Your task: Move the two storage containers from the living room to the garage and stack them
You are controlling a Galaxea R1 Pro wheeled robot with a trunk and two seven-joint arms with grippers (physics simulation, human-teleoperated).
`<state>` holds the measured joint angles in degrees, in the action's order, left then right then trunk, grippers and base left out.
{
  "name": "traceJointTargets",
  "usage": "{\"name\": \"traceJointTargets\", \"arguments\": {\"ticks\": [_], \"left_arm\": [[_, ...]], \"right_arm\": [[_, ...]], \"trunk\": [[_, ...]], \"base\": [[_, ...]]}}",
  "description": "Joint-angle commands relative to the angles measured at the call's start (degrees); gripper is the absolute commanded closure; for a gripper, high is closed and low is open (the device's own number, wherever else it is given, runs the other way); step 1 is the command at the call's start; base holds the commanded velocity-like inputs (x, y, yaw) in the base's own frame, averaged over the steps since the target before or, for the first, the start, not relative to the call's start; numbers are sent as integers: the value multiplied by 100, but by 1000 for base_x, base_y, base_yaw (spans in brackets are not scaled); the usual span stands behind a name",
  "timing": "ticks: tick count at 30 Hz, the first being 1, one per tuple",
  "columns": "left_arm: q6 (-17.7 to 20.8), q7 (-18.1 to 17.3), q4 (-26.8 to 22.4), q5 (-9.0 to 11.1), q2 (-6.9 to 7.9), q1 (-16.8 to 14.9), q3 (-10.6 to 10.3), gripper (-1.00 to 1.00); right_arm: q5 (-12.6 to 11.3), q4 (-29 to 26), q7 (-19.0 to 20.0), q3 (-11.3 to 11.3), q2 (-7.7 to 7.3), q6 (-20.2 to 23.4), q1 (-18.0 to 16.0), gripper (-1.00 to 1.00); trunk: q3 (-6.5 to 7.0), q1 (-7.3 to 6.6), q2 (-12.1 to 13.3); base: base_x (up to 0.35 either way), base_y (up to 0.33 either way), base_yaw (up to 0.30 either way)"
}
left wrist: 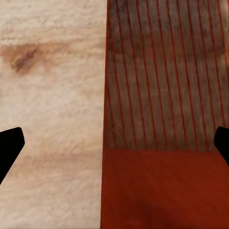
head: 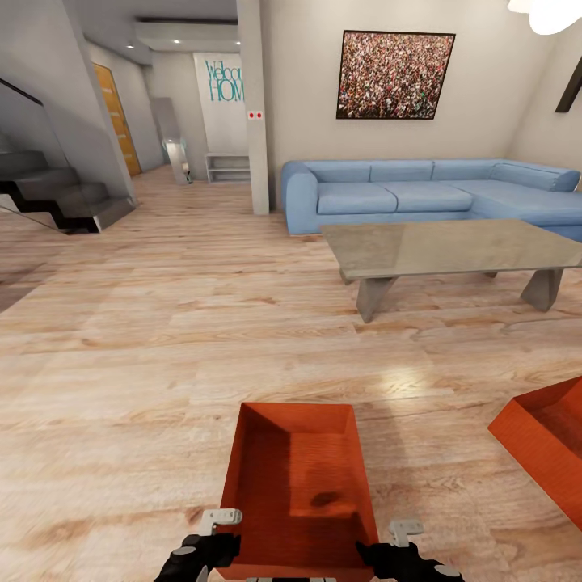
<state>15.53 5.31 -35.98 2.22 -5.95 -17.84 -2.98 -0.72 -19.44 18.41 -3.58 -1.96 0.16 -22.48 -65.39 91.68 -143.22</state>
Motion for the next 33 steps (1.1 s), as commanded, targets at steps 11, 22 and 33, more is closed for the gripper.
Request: {"name": "traceJointTargets", "arguments": {"ticks": [11,22,33], "left_arm": [[29,28,-6,25,8,-1,-18,100],[29,23,-5,25,15,1,-18,100],[46,40,-23,24,31,-1,-18,100]], "right_arm": [[-1,2,40,-37,2,2,-2,100],[2,2,49,-37,2,2,-2,100],[2,2,49,-37,2,2,-2,100]], "trunk": [[-5,-1,-2],[-5,-1,-2],[-5,-1,-2]], "base": [[0,0,0],[0,0,0],[0,0,0]]}}
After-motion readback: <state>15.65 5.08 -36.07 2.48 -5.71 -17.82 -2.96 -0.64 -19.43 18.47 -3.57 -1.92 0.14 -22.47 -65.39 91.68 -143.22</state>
